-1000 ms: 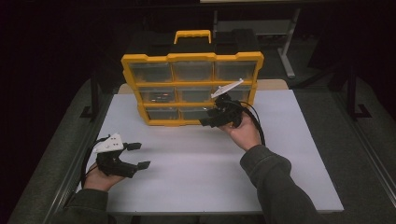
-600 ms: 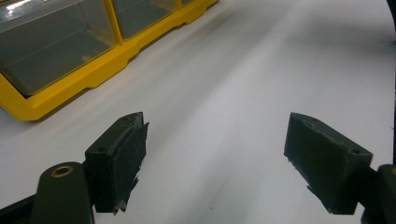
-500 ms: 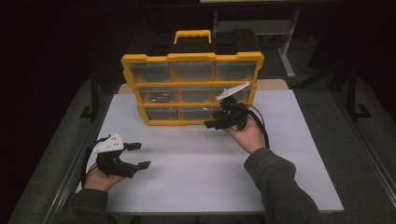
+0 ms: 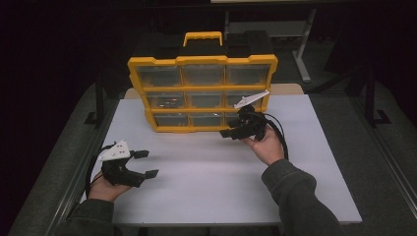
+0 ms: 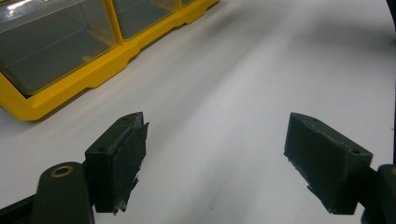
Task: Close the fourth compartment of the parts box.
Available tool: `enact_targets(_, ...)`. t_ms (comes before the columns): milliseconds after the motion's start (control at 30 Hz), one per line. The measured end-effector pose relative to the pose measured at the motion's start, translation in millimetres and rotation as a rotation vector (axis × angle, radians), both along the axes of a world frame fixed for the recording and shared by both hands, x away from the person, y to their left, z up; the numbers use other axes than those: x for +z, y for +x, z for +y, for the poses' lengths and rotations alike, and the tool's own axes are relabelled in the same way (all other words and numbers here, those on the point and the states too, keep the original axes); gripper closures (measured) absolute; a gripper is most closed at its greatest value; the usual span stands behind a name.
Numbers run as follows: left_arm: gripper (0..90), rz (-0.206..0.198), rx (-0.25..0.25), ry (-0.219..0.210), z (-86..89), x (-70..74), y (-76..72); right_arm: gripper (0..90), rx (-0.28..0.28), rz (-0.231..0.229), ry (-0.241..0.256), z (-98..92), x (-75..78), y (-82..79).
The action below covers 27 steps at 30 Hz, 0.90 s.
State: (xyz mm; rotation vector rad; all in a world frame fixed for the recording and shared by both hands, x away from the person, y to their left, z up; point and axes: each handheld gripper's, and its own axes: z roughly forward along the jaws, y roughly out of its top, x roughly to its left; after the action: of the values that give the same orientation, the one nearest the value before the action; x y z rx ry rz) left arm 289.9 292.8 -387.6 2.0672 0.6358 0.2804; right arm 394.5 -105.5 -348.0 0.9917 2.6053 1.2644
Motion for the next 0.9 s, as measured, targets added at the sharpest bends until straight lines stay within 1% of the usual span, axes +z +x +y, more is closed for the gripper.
enact_targets(333, 20.3, 0.001, 0.001, 0.002, 0.3, -0.2, 0.2, 43.2, -0.02, 0.005, 0.007, -11.4, -4.3, -5.4)
enact_targets(367, 20.3, 0.001, 0.001, 0.002, 0.4, -0.2, 0.2, 43.2, -0.017, -0.001, 0.007, -12.7, -5.1, -5.6)
enact_targets(400, 20.3, 0.003, 0.003, 0.002, 0.4, -0.1, 0.2, 43.2, -0.025, 0.008, 0.01, -13.5, -5.2, -6.9)
enact_targets(533, 20.3, 0.001, 0.001, 0.004, 0.3, -0.1, 0.3, 43.0, -0.028, 0.005, 0.008, -18.8, -8.7, -8.8)
enact_targets(600, 20.3, 0.0, 0.001, 0.005, 0.2, -0.1, 0.4, 42.5, -0.038, 0.013, 0.011, -21.2, -10.0, -10.0)
enact_targets(633, 20.3, 0.0, 0.001, 0.006, 0.2, -0.2, 0.5, 42.4, -0.037, 0.008, 0.012, -22.8, -11.1, -10.2)
enact_targets(700, 20.2, 0.0, 0.002, 0.004, 0.1, -0.3, 0.5, 42.1, -0.043, 0.013, 0.016, -25.4, -12.3, -11.5)
enact_targets(833, 19.9, 0.0, 0.005, 0.003, 0.0, -0.3, 0.4, 41.8, -0.046, 0.004, 0.013, -30.2, -14.5, -14.8)
enact_targets(867, 19.8, 0.001, 0.006, 0.005, -0.1, -0.3, 0.4, 41.6, -0.052, 0.009, 0.016, -30.8, -14.6, -16.1)
enact_targets(900, 19.7, 0.001, 0.006, 0.005, -0.2, -0.3, 0.4, 41.5, -0.047, -0.005, 0.013, -32.2, -15.5, -16.4)
